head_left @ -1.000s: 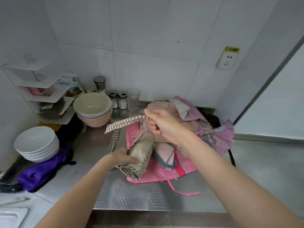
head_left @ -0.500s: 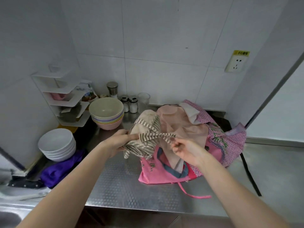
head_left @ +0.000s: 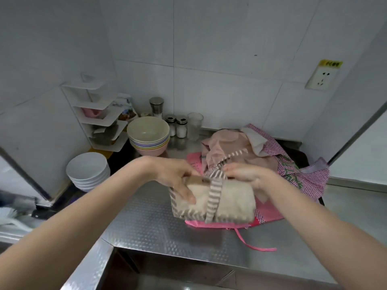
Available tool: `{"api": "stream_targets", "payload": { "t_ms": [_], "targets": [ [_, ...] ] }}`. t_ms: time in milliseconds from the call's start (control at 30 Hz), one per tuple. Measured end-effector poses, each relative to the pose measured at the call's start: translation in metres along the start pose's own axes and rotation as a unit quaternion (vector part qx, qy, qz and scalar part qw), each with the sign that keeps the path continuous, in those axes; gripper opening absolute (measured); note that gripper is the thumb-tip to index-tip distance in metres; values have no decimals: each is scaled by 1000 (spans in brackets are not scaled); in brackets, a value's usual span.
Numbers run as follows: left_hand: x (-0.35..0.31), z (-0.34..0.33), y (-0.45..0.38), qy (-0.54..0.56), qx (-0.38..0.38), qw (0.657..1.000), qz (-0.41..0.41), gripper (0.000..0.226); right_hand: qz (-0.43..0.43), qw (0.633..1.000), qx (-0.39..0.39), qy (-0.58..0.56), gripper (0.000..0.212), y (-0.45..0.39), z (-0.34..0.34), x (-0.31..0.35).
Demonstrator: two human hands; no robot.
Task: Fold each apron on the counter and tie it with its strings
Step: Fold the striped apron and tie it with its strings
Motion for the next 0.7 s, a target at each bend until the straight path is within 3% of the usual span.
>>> {"api": "stream_targets", "payload": {
  "t_ms": [67,100,267,367,433,600,700],
  "targets": [
    [-6,-11,-12,-126,16,991,34,46,-37,992,100,67,18,-4,-18,-1],
    [-7,-14,-18,-168,14,984,52,48,-38,989,109,94,15,-8,-22,-2],
    [6,-15,-37,-228,-77,963,119,48,54,991,18,118,13,-10,-29,6],
    [-1,-11,-43,-194,-157,966,64,44,97,980,-49,168,20,-7,-19,17],
    [-8,-10,-46,-159,-176,971,31,41,113,981,-57,143,21,-3,-12,24],
    [-7,-9,-53,-34,-148,988,-6,30,109,981,-27,155,6,5,-15,31],
    [9,-8,-57,31,-153,988,-4,37,126,978,-47,161,24,12,-21,44]
  ]
}}
Point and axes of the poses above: each hand's wrist, its own y-axis away from the middle knuckle, its own z-axis out of the back of the hand, x = y × z, the point moved 7 cm from there along -y, towards the middle knuckle, and after that the axes turned 9 degrees about x, right-handed, at the moved point
